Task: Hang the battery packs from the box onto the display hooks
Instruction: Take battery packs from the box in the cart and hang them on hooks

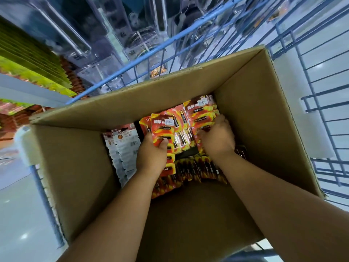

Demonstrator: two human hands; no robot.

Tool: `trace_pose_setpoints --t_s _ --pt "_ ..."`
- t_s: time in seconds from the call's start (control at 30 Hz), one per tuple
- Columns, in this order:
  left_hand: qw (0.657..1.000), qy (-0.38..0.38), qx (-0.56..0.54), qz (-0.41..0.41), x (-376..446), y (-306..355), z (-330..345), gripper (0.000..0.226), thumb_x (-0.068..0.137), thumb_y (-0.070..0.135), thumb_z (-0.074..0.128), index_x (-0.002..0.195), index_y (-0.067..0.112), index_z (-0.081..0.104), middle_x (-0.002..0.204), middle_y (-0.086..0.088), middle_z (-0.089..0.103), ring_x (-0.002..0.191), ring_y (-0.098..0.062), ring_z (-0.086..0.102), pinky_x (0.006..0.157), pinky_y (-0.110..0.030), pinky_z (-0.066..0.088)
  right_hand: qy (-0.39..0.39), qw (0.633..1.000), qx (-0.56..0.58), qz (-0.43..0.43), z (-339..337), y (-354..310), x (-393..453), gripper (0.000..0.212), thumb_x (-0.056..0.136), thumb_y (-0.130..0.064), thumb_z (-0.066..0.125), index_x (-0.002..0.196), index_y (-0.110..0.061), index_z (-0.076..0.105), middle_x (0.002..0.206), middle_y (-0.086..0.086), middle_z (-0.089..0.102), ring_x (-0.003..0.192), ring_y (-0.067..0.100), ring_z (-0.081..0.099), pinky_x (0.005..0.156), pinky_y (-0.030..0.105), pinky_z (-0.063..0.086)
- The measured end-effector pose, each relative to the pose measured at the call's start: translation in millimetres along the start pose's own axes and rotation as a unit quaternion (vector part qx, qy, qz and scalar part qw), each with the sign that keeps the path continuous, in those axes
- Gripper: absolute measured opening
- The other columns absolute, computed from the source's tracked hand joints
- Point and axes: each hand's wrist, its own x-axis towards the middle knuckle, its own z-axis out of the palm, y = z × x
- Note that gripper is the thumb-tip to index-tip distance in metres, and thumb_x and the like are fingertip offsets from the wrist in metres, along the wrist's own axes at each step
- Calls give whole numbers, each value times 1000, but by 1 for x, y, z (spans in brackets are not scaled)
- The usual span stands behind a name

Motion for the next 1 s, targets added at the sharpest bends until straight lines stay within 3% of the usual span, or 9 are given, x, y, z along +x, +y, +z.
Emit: trace_pose_setpoints --t_s 0.07,0.17,0.27,0.3,0.43,0.53,0.7,0.87,1.0 --pt "997 4 -74 -25 -3 2 -7 25 105 34 61 130 31 59 117 9 68 110 -21 69 80 -34 55 -34 993 112 14 -2 0 4 53 96 -30 75 138 -10 49 130 8 62 120 28 62 84 32 48" --pt "988 -1 -149 -43 -9 4 -16 16 103 30 64 119 32 63 114 7 72 103 -20 73 87 -43 61 -61 968 235 57 -8 -3 8 40 98 -27 72 134 -16 59 125 2 67 109 22 66 85 30 55" --pt "981 -16 -187 -46 -25 12 -29 12 101 31 67 111 36 63 112 6 75 99 -20 75 89 -49 62 -123 925 344 104 -24 -7 -1 34 97 -26 73 130 -21 62 114 -2 70 91 16 69 60 25 54" --pt "980 -24 -194 -43 -33 16 -35 12 101 32 68 111 37 63 112 6 76 98 -20 76 87 -49 63 -146 912 367 114 -32 -8 -8 35 97 -26 74 129 -22 62 112 -2 70 90 17 70 60 27 54" --pt "973 -53 -223 -25 -72 35 -71 12 98 39 71 105 41 61 107 9 77 92 -17 77 87 -48 63 -224 858 447 119 -71 -15 -53 31 93 -28 79 121 -26 66 116 3 76 100 25 76 85 46 62" --pt "967 -50 -251 2 -104 45 -105 20 96 45 71 113 42 60 108 10 76 93 -17 76 86 -46 63 -266 819 500 88 -98 -27 -91 34 93 -26 78 125 -25 67 115 6 79 101 28 78 91 51 60" --pt "951 -37 -296 81 -147 50 -172 19 99 38 69 116 32 67 99 6 80 82 -16 79 72 -38 64 -249 798 549 20 -141 -65 -157 32 96 -31 73 127 -22 70 117 11 78 107 34 75 95 57 59" --pt "939 -51 -302 158 -180 48 -252 17 104 28 63 120 27 66 94 -1 80 75 -20 78 56 -33 58 -203 777 593 -52 -173 -114 -228 30 100 -30 69 127 -17 69 115 14 78 98 32 77 78 46 63" --pt "924 -44 -308 224 -217 46 -314 11 106 27 60 115 29 65 83 7 80 67 -12 76 50 -26 57 -188 761 613 -95 -192 -152 -280 32 101 -30 67 130 -17 68 119 16 76 104 37 74 94 56 58"
